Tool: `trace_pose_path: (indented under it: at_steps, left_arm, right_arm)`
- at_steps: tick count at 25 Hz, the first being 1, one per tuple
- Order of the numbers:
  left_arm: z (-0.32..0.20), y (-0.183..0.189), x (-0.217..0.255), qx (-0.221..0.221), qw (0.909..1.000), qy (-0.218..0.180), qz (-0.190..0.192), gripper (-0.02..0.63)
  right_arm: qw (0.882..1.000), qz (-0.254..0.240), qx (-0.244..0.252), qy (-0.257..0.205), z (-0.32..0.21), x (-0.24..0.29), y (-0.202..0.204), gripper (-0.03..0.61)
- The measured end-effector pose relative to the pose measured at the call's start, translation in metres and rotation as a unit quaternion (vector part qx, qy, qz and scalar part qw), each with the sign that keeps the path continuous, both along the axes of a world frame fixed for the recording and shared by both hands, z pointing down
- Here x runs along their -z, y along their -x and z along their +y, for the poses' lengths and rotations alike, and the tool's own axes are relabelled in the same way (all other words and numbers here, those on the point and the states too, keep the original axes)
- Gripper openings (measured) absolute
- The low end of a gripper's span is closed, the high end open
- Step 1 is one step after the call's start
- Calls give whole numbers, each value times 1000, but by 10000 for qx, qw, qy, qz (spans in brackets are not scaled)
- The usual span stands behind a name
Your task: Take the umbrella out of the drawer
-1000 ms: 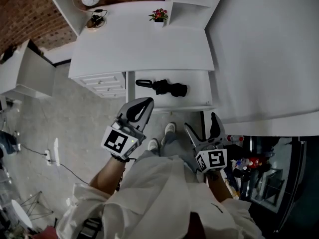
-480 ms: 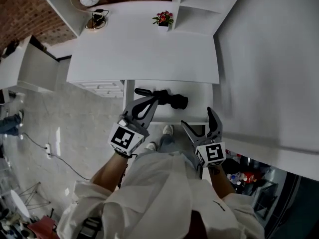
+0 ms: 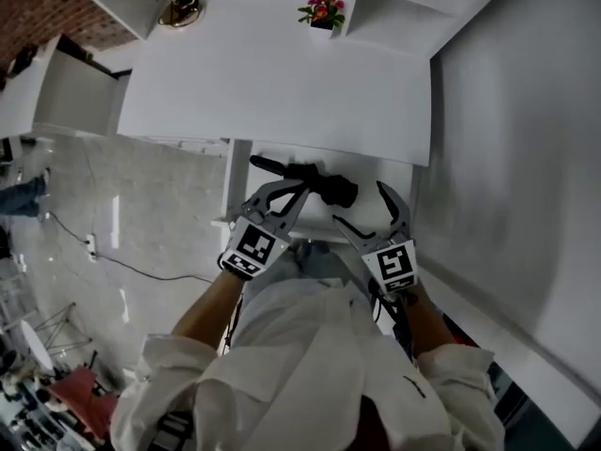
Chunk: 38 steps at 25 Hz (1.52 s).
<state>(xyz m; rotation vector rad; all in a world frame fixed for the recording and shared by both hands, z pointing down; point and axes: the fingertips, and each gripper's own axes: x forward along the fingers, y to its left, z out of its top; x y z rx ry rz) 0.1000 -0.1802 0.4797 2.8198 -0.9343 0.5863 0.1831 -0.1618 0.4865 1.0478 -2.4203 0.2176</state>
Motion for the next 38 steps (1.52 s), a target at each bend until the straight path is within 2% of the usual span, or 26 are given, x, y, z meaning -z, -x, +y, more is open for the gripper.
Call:
trace_pose_path:
  at_steps: [4,10,14,19,23,28,33,38]
  left_arm:
    - [7,-11,-60,-761,9938,347,-736,26]
    - [-4,-8,-132,-1108,9862,844,-898,26]
    - [-3,-7,-171,-1406,9771,1184,-1073,26]
    - [1,-6,-212,-1775,9650,1369,-1360,26]
    - [2,-1,-236,-1920,9592,1478,-1459,26]
    - [4,3,-252,-1980,9573,1543,-1437,26]
    - [6,6,-255,-1900,9606,1620,-1224,26]
    - [11,10,-260,-1948,9602,1570,-1242,26]
  right_arm:
    - [9985,238,398,307,-16,-45,10,474]
    - [9909,752,894,672,-30,-119,26,472]
    - [9838,1070,1113,907,-35,-155,41,472]
    - [9702,1525,1440,1211,-37,-204,52,472]
    - [9608,1720,1613,1458,-36,-239,59,472]
    - [9493,1956,1861,1611,-35,-270,67,472]
    - [9354,2305,2114,1650,-35,-295,70,459]
    - [9231,2523,2311,1755,-37,-315,73,448]
